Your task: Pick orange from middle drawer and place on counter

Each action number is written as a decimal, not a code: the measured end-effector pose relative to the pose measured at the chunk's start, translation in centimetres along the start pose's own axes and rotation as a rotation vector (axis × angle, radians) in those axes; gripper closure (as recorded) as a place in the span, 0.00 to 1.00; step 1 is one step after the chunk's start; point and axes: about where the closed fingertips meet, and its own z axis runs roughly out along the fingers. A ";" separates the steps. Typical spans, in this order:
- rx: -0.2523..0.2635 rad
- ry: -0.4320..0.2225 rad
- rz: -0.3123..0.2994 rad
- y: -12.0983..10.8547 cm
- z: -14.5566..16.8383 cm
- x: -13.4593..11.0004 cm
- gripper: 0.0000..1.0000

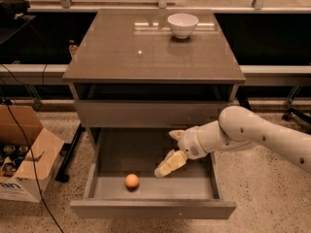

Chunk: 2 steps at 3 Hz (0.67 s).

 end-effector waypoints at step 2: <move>0.004 0.054 0.030 -0.2 5.4 6.1 0.00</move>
Offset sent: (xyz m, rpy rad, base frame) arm -0.0179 0.0123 -0.1319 -0.0717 0.0213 -0.0375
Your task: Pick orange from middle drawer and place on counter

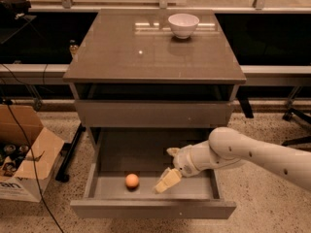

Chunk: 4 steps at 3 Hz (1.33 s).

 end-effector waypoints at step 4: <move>0.065 -0.086 0.029 -4.5 9.4 3.8 0.00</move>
Offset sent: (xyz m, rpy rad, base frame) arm 0.0316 0.0252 -0.0992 0.0151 -0.0321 -0.0625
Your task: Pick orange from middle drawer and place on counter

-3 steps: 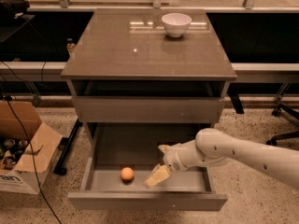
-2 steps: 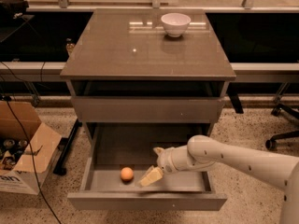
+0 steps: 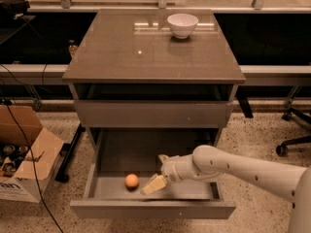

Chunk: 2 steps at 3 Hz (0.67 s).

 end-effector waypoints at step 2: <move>-0.048 -0.081 -0.068 0.0 5.8 -2.9 0.00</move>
Offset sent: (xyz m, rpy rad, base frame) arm 0.0323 0.0779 -0.0103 0.1062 -0.0910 0.0738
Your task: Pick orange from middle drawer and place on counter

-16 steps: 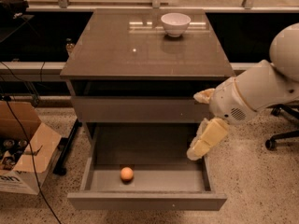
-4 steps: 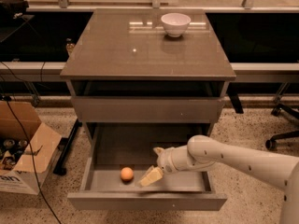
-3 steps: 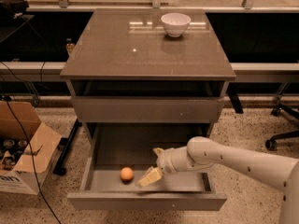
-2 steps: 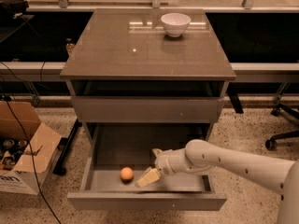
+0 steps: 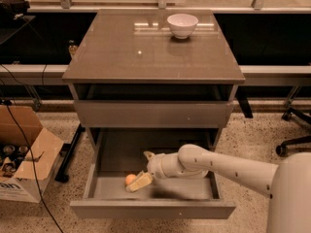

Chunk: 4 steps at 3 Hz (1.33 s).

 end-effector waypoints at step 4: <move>0.017 -0.020 0.002 -1.9 4.9 2.7 0.15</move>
Offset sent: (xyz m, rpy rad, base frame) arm 0.0254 0.0316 -0.0422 0.0618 -0.0348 -0.0024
